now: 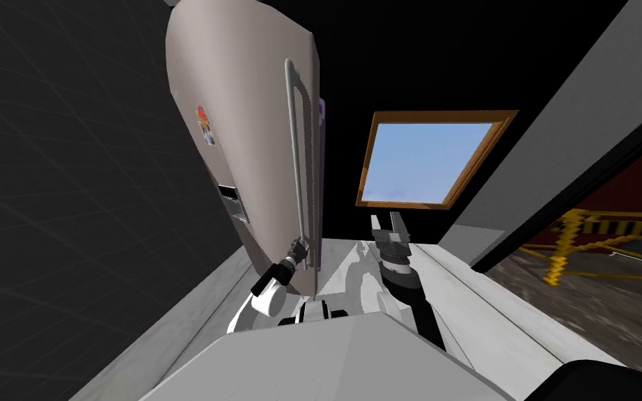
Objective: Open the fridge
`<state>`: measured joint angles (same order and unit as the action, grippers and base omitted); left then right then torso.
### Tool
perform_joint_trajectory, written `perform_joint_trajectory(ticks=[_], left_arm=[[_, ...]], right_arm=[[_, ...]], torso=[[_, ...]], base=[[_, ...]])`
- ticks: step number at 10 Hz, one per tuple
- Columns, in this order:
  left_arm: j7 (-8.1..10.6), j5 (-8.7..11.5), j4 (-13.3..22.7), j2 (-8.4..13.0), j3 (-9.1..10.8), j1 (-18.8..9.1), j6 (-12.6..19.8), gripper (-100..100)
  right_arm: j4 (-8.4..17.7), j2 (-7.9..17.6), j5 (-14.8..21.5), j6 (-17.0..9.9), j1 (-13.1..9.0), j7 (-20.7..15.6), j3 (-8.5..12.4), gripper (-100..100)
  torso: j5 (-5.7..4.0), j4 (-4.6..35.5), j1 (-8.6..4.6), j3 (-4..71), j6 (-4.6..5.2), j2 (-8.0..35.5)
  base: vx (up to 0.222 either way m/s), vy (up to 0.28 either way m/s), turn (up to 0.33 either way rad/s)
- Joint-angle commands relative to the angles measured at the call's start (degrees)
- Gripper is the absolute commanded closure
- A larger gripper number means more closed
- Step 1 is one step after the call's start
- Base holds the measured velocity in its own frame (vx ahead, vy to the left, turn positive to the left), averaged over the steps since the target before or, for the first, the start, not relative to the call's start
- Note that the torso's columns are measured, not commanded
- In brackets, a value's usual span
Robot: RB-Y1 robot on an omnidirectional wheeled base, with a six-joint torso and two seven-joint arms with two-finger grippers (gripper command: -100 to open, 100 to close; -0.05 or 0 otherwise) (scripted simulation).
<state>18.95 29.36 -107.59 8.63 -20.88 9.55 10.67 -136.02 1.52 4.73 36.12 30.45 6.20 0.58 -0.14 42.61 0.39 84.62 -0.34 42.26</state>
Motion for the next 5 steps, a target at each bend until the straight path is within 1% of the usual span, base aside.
perform_joint_trajectory(ticks=[1, 2, 3, 4, 5], left_arm=[[-0.38, 0.81, -1.66, 2.04, -2.56, -0.1, -0.48, 100], [-0.36, 1.29, -2.21, 2.89, -3.74, 0.0, -0.47, 100], [-0.34, 1.77, -2.76, 3.73, -4.92, 0.11, -0.46, 100], [-0.21, 1.61, -1.89, 3.23, -4.59, 0.19, -0.41, 100], [-0.36, 2.05, -2.47, 4.23, -6.14, 0.49, -0.54, 100]], right_arm=[[0.0, 0.0, 0.0, 0.0, 0.01, 0.0, 0.0, 0], [0.0, -0.01, 0.0, 0.0, 0.01, 0.0, 0.0, 0], [0.0, -0.01, 0.0, 0.0, 0.02, 0.0, 0.0, 0], [0.0, 0.0, 0.0, 0.0, 0.01, 0.0, 0.0, 0], [0.0, -0.02, 0.0, 0.0, 0.02, 0.0, -0.01, 0]], torso=[[0.03, 0.01, -0.03, 0.07, -0.04, -0.13], [0.05, 0.0, -0.16, 0.12, 0.0, -0.19], [0.05, -0.05, -0.18, 0.14, 0.06, -0.23], [0.13, -0.09, -0.09, -0.16, 0.16, 0.28], [0.03, -0.12, -0.68, -0.03, 0.21, -0.07]], base=[[-0.197, 0.288, -0.145], [-0.156, 0.27, -0.146], [-0.274, 0.311, -0.126], [-0.157, 0.147, -0.043], [-0.061, 0.141, -0.084]])
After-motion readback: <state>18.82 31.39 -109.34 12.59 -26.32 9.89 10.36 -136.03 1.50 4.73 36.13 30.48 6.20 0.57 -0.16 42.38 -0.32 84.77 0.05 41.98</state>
